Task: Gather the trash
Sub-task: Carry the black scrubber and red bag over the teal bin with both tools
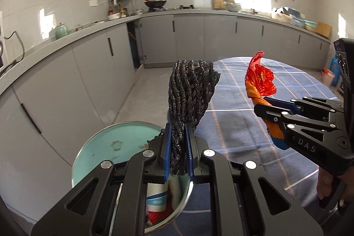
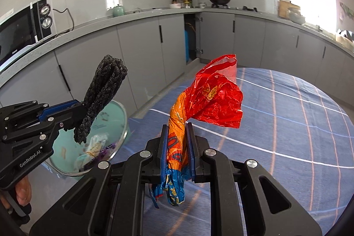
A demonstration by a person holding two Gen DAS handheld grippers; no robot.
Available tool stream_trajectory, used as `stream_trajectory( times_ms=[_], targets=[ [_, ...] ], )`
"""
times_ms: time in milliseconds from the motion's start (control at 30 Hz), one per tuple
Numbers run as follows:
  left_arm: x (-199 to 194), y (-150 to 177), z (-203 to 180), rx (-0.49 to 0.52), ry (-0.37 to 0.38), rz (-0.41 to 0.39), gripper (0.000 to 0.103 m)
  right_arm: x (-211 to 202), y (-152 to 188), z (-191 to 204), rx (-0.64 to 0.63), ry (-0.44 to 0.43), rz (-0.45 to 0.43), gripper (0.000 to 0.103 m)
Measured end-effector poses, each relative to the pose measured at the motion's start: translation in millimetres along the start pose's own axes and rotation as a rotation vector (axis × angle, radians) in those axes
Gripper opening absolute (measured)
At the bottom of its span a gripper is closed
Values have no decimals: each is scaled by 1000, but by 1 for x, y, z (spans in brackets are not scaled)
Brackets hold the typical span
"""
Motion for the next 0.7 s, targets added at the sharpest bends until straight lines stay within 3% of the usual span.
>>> stream_trajectory(
  times_ms=[700],
  targets=[
    [-26,35,64,-94,-124,18,13,21,8,75,-110,-91,15,16]
  ],
)
Point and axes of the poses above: each gripper's, at about its wrist camera, not at the fingertips, and x roughly the way its jaws point, z to its left, y to its underside, the point moved 10 cm from there along x, roughly the way its jaws point, and after that the axes turned 13 degrees about x, right-handed, at the moved point
